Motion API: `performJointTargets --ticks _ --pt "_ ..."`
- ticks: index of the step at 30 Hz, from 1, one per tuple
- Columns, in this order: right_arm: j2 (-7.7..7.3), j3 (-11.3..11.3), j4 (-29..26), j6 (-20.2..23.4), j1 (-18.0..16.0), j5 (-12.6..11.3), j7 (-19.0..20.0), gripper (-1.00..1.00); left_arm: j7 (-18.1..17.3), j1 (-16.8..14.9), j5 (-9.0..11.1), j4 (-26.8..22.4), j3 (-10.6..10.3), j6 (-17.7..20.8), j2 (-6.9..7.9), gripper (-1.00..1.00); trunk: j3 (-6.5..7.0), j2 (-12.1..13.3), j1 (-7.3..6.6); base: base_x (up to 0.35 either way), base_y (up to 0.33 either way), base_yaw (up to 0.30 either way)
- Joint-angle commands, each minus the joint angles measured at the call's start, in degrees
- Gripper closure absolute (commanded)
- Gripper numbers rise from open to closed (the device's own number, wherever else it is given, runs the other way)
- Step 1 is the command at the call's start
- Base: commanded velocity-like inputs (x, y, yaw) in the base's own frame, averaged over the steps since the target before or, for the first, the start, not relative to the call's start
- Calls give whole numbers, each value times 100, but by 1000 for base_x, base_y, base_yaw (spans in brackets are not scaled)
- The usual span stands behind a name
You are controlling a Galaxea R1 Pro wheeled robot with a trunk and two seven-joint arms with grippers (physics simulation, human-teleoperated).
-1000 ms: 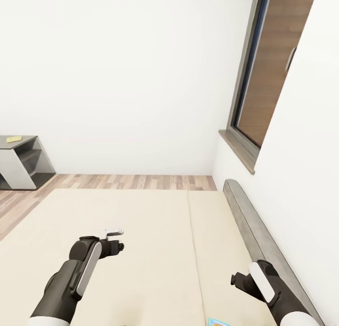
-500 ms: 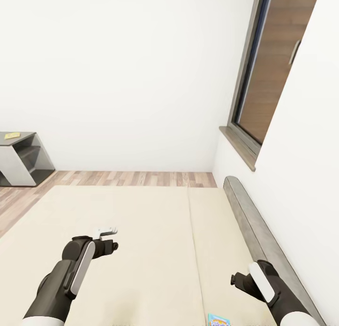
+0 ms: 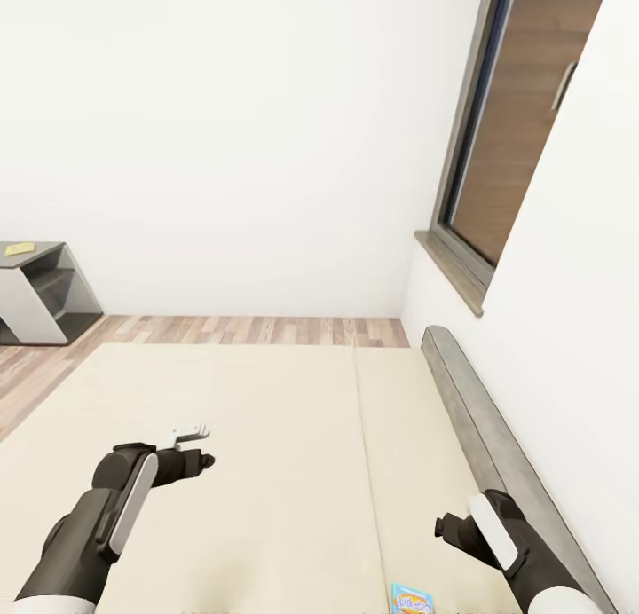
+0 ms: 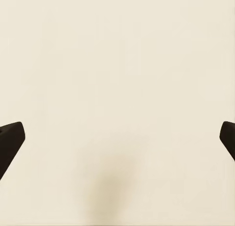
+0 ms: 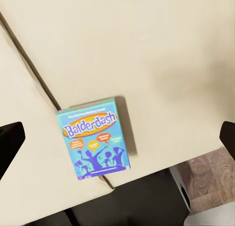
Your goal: Put all the toys in the child's room - the three board games (two on the bed and one on the table), the two jigsaw puzzles on the table, and the tennis ball on the table - inside the toy box on the table in the child's room.
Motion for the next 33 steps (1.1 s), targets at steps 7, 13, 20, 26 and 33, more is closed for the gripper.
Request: performJointTargets --ticks 7,13,20,26,33 --pt "0 -2 -8 84 -4 -60 -54 -100 -774 -15 20 -20 133 38 492 -100 -78 -13 3 0 0 0" --pt "0 -2 -8 102 -4 -60 -54 -100 -900 -12 28 -55 359 37 630 -100 -135 -13 3 0 0 0" --pt "0 -2 -8 107 -4 -60 -50 -100 -935 -14 40 -154 467 47 688 -100 -201 -13 3 0 0 0" --pt "0 -2 -8 113 -4 -60 -50 -100 -1068 -8 48 -381 472 78 698 -100 -257 -13 3 0 0 0" --pt "0 -4 -8 114 -4 -60 -47 -100 -2606 0 40 -588 614 134 846 -100 -323 -13 3 0 0 0"
